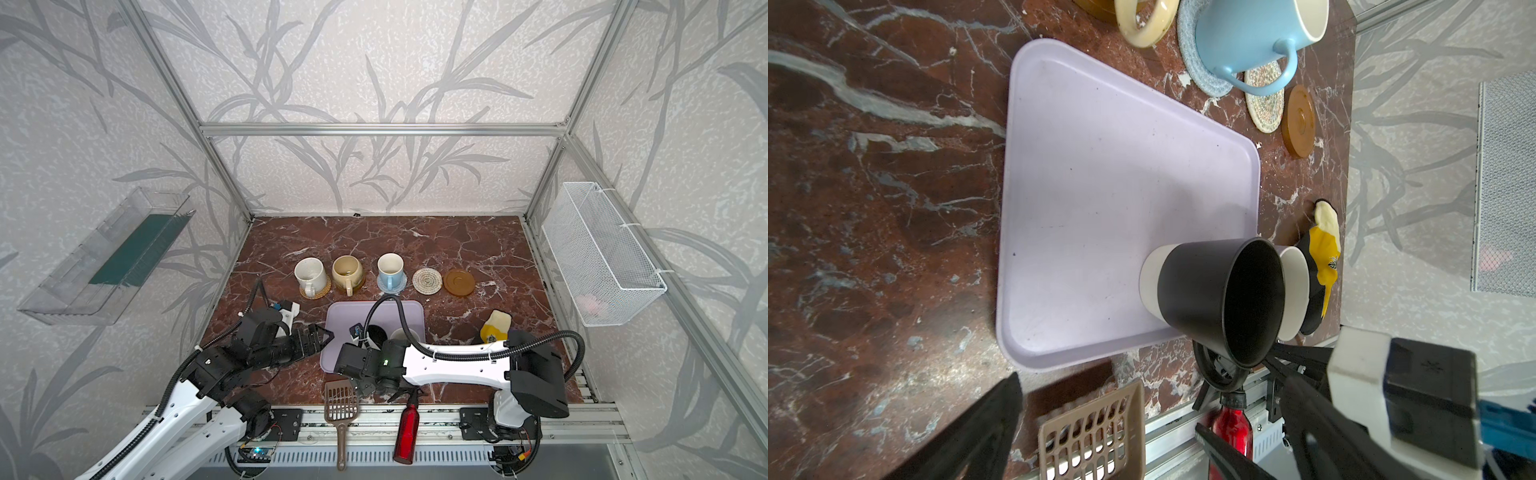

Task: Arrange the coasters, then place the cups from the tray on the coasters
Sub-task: 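Lower the right gripper into the black mug while the left gripper hovers by the tray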

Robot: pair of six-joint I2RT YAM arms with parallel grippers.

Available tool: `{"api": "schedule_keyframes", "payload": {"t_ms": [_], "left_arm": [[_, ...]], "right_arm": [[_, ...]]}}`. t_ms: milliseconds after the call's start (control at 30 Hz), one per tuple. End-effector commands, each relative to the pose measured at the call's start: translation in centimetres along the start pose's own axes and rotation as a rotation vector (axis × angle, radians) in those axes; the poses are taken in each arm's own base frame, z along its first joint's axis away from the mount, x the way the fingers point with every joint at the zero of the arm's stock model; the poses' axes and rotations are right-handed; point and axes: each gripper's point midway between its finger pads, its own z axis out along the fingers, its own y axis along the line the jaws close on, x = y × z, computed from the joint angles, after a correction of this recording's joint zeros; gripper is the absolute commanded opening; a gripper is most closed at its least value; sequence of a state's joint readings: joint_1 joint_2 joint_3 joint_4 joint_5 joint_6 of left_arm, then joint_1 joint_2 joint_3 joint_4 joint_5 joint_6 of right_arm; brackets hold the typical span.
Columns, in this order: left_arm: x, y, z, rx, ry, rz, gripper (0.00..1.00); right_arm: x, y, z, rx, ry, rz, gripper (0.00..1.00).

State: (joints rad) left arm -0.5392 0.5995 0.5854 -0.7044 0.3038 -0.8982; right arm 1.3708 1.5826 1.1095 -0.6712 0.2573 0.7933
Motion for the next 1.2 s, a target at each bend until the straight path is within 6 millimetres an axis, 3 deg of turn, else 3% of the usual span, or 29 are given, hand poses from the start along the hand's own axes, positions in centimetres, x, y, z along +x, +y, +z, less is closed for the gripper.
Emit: {"api": "schedule_keyframes", "payload": {"t_ms": [0, 600, 833, 1167], "left_arm": [[0.2, 0.9, 0.1, -0.016, -0.009, -0.04, 1.0], [0.0, 1.3, 0.3, -0.034, -0.024, -0.046, 1.0], [-0.3, -0.3, 1.4, 0.043, -0.006, -0.069, 0.99], [-1.1, -1.2, -0.1, 0.061, -0.05, -0.039, 0.99]], "right_arm": [[-0.6, 0.0, -0.2, 0.031, -0.022, 0.004, 0.8], [-1.9, -0.9, 1.6, 0.09, -0.032, 0.038, 0.51], [-1.5, -1.5, 2.5, 0.092, -0.033, 0.074, 0.42], [-2.0, -1.6, 2.5, 0.081, -0.076, 0.051, 0.29]]}}
